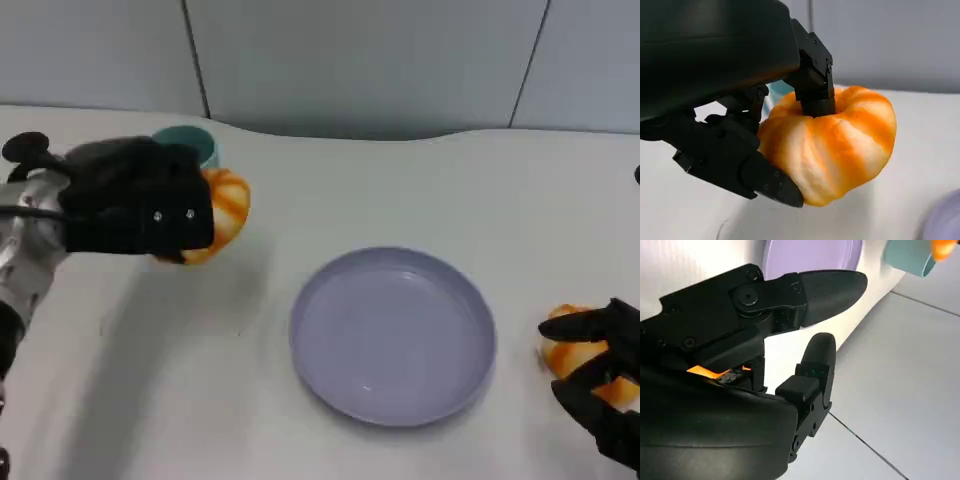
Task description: Grasp the bread from the table and place it into the plate.
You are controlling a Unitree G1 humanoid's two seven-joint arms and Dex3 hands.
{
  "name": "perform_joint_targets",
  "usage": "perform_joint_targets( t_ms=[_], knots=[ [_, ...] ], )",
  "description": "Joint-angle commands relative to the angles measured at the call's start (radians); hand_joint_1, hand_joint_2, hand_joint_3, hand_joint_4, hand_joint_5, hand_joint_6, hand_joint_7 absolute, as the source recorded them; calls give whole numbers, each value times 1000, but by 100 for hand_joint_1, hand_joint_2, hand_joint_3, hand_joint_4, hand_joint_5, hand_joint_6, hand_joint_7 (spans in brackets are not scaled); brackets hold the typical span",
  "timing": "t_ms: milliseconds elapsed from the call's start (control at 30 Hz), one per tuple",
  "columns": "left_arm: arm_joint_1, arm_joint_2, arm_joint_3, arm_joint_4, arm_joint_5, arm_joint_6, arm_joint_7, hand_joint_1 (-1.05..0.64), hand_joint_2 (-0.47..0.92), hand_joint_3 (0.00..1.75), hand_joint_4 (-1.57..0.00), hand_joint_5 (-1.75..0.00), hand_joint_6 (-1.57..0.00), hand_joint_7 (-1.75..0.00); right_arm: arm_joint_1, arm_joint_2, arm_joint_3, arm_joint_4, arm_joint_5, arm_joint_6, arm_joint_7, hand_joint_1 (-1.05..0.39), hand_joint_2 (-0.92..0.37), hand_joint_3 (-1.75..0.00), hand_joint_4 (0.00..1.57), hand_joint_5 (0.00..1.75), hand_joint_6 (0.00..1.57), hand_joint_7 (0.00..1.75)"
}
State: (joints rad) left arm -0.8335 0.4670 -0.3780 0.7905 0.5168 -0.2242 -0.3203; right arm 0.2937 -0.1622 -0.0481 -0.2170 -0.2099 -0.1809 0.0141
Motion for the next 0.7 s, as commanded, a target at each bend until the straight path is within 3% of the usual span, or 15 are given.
perform_joint_targets(
  t_ms=[33,233,333,700],
  knots=[
    [60,20,23,-181,-40,-7,-64,-10,89,1,-74,-175,-54,-175,-12,-1,4,10,-11,0,-12,-26,-92,-28,61,123,56,88],
    [92,0,17,-320,-48,-3,-97,-10,88,0,-73,-175,-53,-175,-18,0,11,10,-24,4,-15,-25,-92,-28,62,122,56,87],
    [96,-2,21,-332,-47,2,-104,-10,88,0,-74,-175,-53,-175,-18,1,11,10,-26,5,-15,-25,-92,-27,62,122,56,87],
    [67,-112,-49,-293,-16,-93,-71,-11,87,2,-82,-175,-60,-175,-25,-7,12,8,-26,20,-3,-26,-92,-27,63,118,58,84]
  ],
)
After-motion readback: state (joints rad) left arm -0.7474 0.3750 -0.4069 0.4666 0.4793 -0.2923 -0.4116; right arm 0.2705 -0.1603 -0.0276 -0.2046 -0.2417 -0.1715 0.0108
